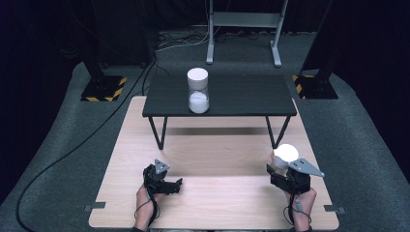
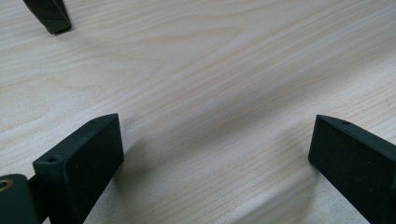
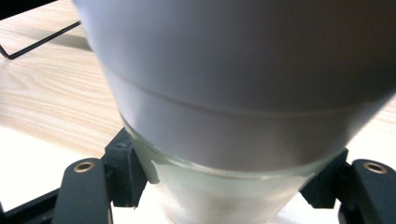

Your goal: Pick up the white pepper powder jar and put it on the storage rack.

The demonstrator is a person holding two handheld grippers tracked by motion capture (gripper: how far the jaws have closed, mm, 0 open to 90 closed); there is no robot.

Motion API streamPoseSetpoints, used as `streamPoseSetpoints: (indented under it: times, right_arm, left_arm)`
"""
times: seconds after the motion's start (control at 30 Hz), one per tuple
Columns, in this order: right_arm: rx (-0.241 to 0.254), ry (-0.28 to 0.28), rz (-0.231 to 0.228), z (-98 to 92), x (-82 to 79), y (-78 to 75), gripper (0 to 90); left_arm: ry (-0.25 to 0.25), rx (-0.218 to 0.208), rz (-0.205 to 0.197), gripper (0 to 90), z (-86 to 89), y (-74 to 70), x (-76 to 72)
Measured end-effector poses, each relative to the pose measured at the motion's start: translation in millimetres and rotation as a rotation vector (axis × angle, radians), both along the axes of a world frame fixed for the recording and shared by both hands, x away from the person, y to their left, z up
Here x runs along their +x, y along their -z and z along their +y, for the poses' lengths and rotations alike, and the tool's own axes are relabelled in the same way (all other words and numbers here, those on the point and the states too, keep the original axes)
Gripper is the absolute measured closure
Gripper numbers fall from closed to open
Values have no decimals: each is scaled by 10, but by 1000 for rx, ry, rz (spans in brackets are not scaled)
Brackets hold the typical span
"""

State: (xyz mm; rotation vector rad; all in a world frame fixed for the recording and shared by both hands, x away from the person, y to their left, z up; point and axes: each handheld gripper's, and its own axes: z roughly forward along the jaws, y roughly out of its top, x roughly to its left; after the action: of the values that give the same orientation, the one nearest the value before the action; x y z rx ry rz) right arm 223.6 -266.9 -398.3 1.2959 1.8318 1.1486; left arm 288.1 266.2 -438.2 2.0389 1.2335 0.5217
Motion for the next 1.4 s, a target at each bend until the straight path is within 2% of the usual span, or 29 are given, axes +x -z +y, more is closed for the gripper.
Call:
streamPoseSetpoints:
  times: [0.33, 0.53, 1.4]
  right_arm:
    - [-7, -6, 21, 30, 195, -39, 302]
    - [-17, -10, 17, 59, 271, -100, 302]
    - [-17, -52, 11, 130, 458, -292, 301]
  left_arm:
    - [0, 2, 0, 32, -3, -1, 0]
    - [0, 2, 0, 32, -3, -1, 0]
    - [2, 2, 0, 32, 0, -1, 1]
